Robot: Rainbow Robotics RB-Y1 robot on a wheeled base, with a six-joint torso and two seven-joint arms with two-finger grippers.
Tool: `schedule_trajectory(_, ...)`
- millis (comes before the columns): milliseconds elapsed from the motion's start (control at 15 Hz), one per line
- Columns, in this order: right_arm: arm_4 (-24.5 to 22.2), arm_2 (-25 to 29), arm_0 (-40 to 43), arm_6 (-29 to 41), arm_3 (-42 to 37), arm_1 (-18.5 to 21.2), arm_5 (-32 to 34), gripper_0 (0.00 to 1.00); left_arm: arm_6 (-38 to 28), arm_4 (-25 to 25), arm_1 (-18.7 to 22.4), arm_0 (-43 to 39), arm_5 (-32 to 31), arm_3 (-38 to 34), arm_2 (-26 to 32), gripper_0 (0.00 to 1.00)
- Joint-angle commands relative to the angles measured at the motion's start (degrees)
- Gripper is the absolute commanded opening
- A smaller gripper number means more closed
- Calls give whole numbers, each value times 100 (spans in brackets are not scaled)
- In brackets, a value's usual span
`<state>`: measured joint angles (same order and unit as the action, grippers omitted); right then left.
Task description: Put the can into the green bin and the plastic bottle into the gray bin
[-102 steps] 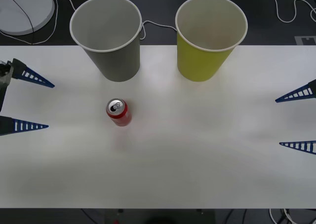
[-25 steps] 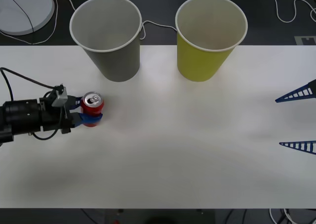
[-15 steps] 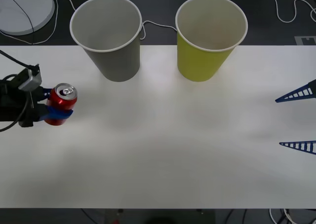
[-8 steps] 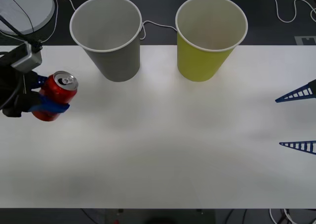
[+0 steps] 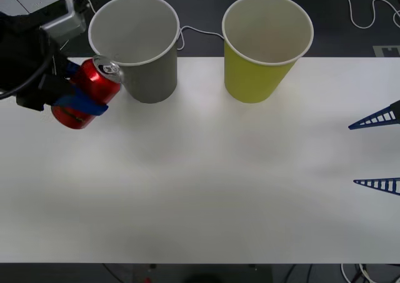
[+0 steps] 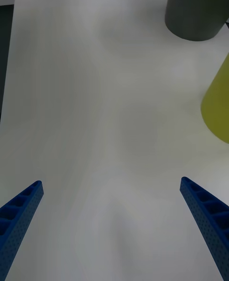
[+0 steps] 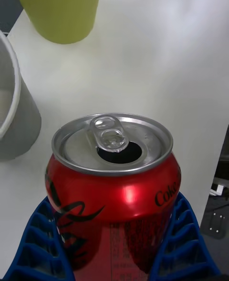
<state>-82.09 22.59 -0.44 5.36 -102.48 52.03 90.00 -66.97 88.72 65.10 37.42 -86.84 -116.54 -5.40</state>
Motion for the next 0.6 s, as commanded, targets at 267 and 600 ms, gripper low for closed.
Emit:
schedule_trajectory(267, 0, 0, 0, 0, 0, 0, 0, 100, -791, 58, -226, 2393, 133, 835, -1948, 0)
schedule_trajectory(600, 0, 0, 0, 0, 0, 0, 0, 100, -993, 155, -1114, 4080, 686, 2224, -3389, 0)
